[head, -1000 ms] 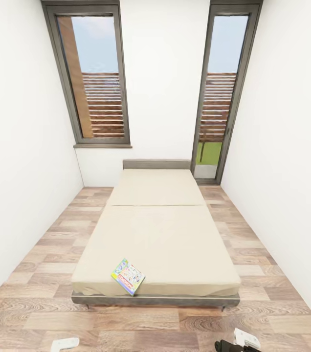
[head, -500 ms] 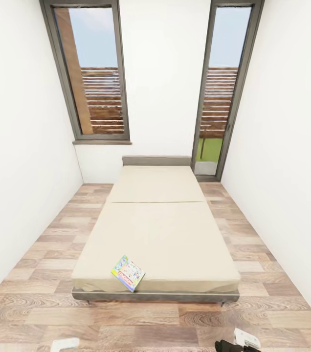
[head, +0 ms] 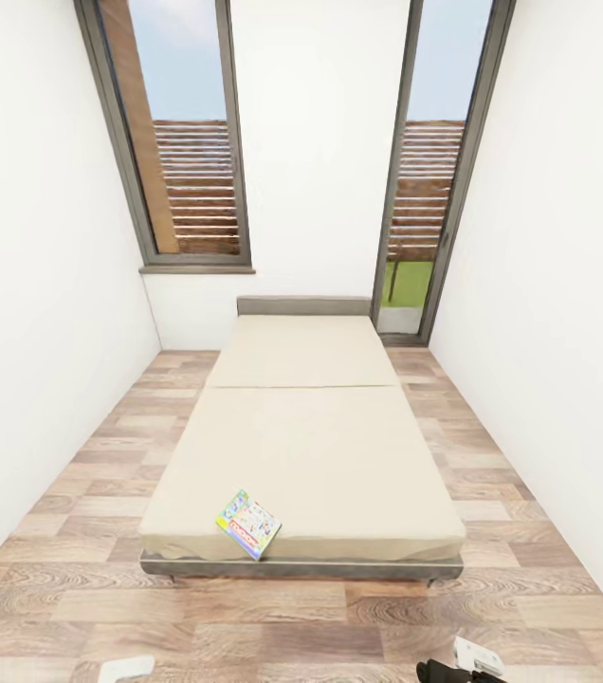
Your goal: Put all the toys in the child's room - the three board games (two on the bed and one on the table), the two jigsaw puzzles on the table, and the tennis ball on the table - inside the toy box on the table in the child's room.
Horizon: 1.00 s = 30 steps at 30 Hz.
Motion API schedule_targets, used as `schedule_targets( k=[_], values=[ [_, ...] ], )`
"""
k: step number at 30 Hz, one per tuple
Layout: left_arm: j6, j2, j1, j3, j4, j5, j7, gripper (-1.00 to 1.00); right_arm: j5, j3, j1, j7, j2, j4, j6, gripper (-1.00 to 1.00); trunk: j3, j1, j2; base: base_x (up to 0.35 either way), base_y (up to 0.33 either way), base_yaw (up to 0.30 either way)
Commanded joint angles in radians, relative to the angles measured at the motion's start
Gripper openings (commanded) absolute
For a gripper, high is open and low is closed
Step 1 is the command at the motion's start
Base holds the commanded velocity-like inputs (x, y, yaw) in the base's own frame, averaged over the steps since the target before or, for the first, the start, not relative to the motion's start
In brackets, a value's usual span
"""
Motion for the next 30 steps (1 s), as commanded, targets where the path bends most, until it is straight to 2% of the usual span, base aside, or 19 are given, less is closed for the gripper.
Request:
schedule_targets(
  k=[1,6,10,13,15,17,18,20,21,22,23,30],
  values=[
    [-0.004,0.000,0.000,-0.008,0.001,0.002,0.002,1.00,-0.007,0.007,0.000,-0.003,-0.001,-0.002,0.005,1.00,-0.002,0.001,-0.002,0.000,0.000,0.000],
    [-0.004,-0.001,0.000,-0.027,0.001,0.004,0.002,1.00,-0.005,0.007,0.000,-0.003,-0.001,-0.002,0.005,1.00,-0.003,0.001,-0.002,0.000,0.000,0.000],
    [0.000,0.001,-0.002,-0.025,0.000,0.011,-0.004,1.00,-0.008,0.006,0.000,0.000,-0.002,-0.002,0.003,1.00,-0.003,0.001,-0.002,0.000,0.000,0.000],
    [0.009,0.002,-0.007,-0.020,-0.001,0.016,-0.049,1.00,-0.010,0.005,0.000,0.003,-0.003,-0.002,0.003,1.00,-0.003,0.001,-0.002,0.000,0.000,0.000],
    [0.035,0.002,-0.010,-0.017,-0.002,0.027,-0.108,1.00,-0.011,0.004,0.000,0.005,-0.004,-0.002,0.002,1.00,-0.003,0.001,-0.002,0.000,0.000,0.000],
    [0.127,0.003,-0.014,0.003,-0.012,0.069,-0.204,1.00,-0.012,0.003,0.000,0.007,-0.008,-0.002,0.002,1.00,-0.003,0.001,-0.002,0.000,0.000,0.000],
    [0.154,0.004,-0.015,0.009,-0.016,0.083,-0.227,1.00,-0.013,0.003,0.000,0.007,-0.009,-0.002,0.002,1.00,-0.003,0.001,-0.002,0.000,0.000,0.000],
    [0.265,0.008,-0.018,0.035,-0.042,0.150,-0.319,1.00,-0.013,0.003,0.000,0.008,-0.010,-0.002,0.001,1.00,-0.003,0.001,-0.002,0.000,0.000,0.000],
    [0.290,0.009,-0.019,0.041,-0.051,0.167,-0.341,1.00,-0.013,0.003,0.000,0.008,-0.010,-0.002,0.001,1.00,-0.003,0.001,-0.002,0.000,0.000,0.000],
    [0.335,0.011,-0.020,0.049,-0.071,0.201,-0.380,1.00,-0.013,0.003,0.000,0.009,-0.009,-0.002,0.001,1.00,-0.003,0.001,-0.002,0.000,0.000,0.000],
    [0.403,0.013,-0.020,0.060,-0.116,0.258,-0.439,1.00,-0.014,0.003,0.000,0.010,-0.011,-0.002,0.002,1.00,-0.003,0.001,-0.002,0.000,0.000,0.000],
    [0.435,0.014,-0.022,0.068,-0.148,0.293,-0.470,1.00,-0.015,0.003,0.000,0.011,-0.015,-0.002,0.002,1.00,-0.003,0.001,-0.002,0.000,0.000,0.000]
  ],
)
